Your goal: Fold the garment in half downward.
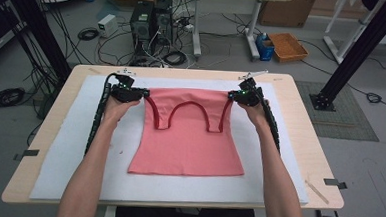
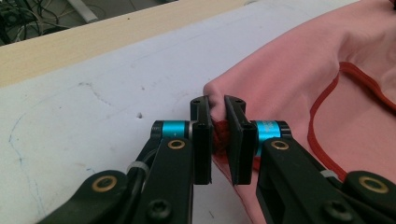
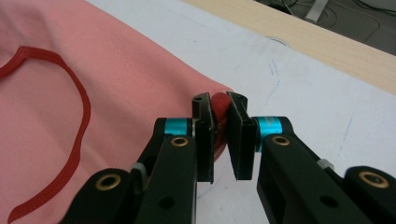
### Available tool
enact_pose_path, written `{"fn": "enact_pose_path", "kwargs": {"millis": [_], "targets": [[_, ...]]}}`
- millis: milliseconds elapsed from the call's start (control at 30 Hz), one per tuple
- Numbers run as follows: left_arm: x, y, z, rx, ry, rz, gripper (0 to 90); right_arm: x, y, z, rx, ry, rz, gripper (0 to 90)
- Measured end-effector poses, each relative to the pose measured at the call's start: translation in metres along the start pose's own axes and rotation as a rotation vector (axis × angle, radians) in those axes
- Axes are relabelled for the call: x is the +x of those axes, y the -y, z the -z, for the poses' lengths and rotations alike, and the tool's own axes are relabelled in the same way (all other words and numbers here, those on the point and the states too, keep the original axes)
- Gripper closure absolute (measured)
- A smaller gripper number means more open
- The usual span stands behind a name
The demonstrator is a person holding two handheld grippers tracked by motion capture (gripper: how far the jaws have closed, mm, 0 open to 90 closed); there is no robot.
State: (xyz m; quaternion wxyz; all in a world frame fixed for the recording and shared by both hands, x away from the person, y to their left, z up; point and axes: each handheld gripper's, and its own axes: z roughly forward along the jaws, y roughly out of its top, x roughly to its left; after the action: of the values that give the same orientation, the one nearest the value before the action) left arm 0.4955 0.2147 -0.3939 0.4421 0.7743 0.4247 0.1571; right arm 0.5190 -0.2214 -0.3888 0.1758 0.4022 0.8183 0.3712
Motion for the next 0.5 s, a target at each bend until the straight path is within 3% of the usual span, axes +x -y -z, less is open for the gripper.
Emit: {"fn": "enact_pose_path", "kwargs": {"millis": [200,367,500], "targets": [[-0.003,0.012,0.006,-0.045,0.030,0.022,81.5,0.002,0.007,0.003,-0.008,-0.008,0.009,82.1],[-0.003,0.026,0.006,-0.037,0.042,0.034,81.5,0.006,0.016,0.006,-0.015,-0.019,0.010,82.1],[-0.009,0.035,0.007,-0.026,0.054,0.017,81.4,0.013,0.022,0.009,-0.011,-0.016,0.030,82.0]]}}
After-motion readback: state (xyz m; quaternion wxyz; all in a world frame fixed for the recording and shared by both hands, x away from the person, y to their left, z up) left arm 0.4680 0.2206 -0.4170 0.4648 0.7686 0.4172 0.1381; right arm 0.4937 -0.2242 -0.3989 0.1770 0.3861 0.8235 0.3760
